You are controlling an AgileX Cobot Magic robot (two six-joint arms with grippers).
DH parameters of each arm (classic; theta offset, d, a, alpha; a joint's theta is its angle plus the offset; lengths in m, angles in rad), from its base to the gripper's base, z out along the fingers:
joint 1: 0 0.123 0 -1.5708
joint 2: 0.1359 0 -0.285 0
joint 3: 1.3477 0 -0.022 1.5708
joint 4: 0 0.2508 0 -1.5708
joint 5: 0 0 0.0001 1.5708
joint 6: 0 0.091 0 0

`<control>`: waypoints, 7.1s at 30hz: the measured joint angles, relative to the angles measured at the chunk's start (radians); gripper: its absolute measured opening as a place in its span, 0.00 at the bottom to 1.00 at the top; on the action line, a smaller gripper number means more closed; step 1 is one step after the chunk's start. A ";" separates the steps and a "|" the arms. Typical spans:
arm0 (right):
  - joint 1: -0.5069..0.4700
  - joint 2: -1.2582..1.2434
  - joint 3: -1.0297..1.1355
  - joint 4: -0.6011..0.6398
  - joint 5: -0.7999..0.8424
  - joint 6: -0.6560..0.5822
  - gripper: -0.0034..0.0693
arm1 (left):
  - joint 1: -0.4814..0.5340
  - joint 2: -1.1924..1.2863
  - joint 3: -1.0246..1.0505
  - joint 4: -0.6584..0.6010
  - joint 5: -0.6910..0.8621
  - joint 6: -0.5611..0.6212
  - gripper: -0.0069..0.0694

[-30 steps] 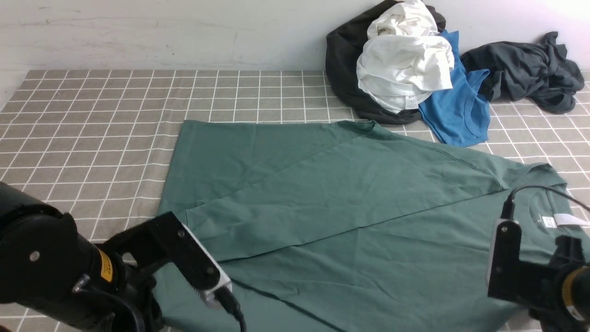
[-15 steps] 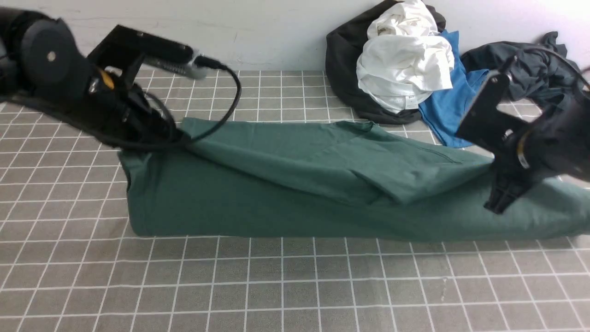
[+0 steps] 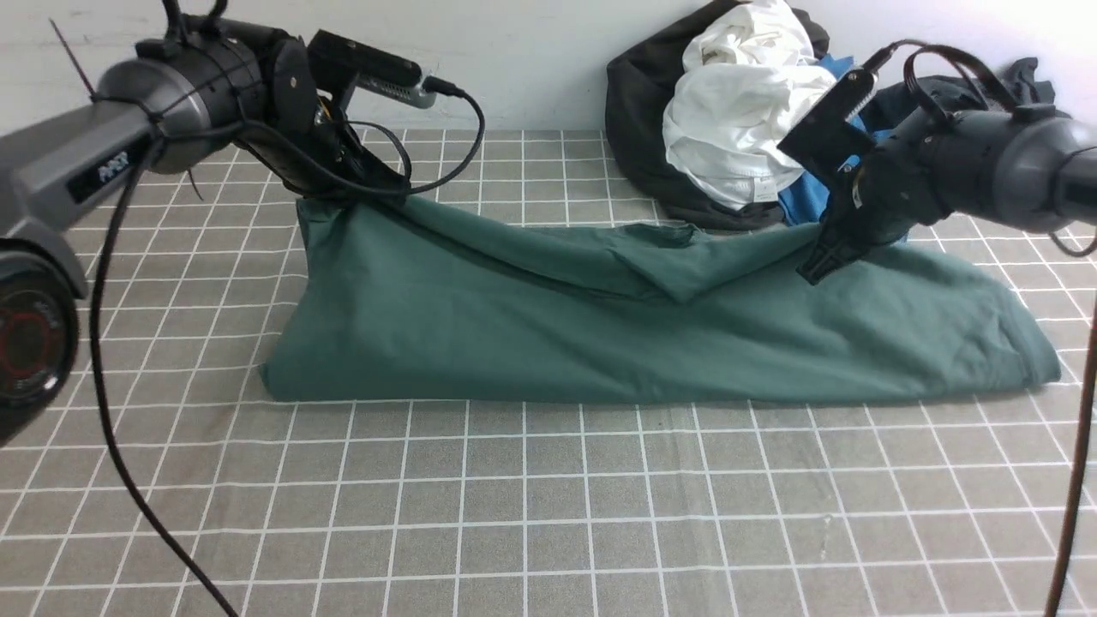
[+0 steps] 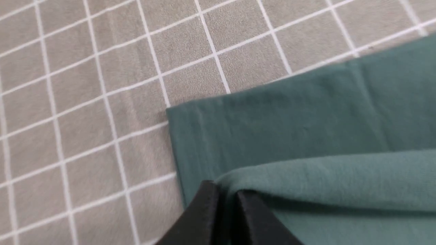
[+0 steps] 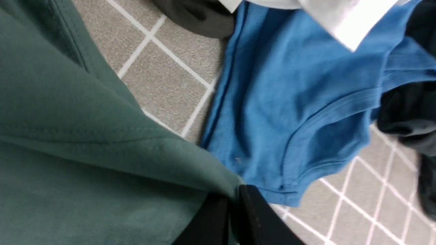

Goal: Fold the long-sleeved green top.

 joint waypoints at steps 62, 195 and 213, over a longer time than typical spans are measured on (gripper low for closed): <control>0.026 0.342 -0.431 1.260 -0.239 -0.663 0.10 | -0.018 -1.041 0.560 -0.182 0.556 0.208 0.09; 0.518 -0.454 -0.340 0.397 0.633 0.023 0.03 | -0.092 -2.237 1.754 -0.075 -0.485 0.083 0.09; 0.517 -0.916 0.722 0.749 0.206 -0.003 0.03 | -0.092 -2.237 1.758 -0.075 -0.485 0.085 0.09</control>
